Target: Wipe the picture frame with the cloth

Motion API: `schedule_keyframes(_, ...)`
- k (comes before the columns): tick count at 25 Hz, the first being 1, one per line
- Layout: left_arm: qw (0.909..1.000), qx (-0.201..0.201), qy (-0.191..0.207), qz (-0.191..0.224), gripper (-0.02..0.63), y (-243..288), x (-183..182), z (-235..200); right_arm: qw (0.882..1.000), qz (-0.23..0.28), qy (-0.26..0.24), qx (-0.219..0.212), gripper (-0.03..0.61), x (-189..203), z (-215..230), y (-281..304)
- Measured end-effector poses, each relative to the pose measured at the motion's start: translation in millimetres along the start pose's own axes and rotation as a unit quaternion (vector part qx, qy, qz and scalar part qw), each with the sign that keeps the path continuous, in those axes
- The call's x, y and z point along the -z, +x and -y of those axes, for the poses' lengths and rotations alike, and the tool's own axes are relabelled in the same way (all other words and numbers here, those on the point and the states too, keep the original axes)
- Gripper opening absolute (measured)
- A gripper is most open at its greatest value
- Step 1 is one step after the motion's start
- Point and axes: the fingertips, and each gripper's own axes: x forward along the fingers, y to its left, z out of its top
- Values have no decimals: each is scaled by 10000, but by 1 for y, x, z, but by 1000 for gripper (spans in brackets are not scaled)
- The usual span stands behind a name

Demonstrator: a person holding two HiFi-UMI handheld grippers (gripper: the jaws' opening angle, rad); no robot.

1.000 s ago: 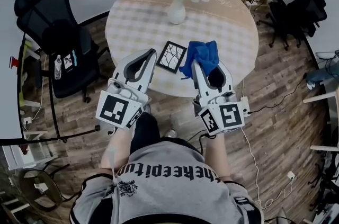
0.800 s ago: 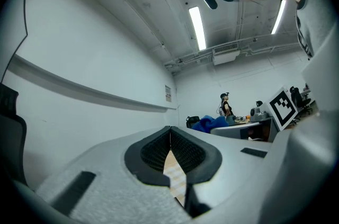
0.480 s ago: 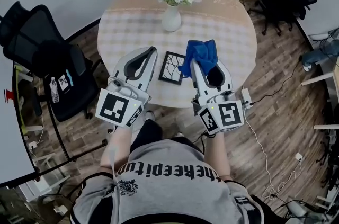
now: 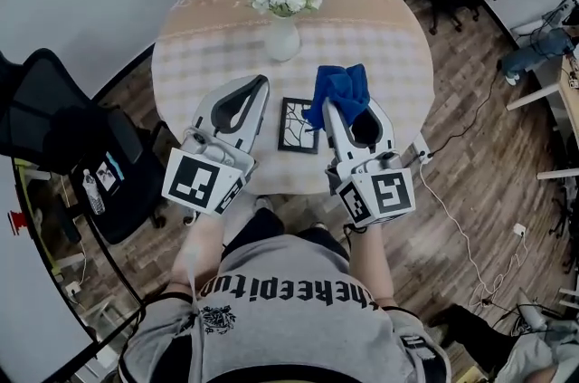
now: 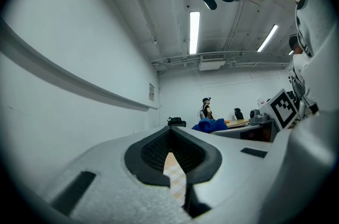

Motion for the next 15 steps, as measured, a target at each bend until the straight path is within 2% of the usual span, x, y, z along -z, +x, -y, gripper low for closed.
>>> schedule_keyframes(8, 9991, 382, -135, -81, 15, 10, 15, -23, 9992, -145, 12, 359, 153, 16, -3, 21)
schedule_keyframes(15, 9975, 605, -299, -223, 17, 16, 38, -36, 9973, -436, 162, 568, 153, 48, -2, 37)
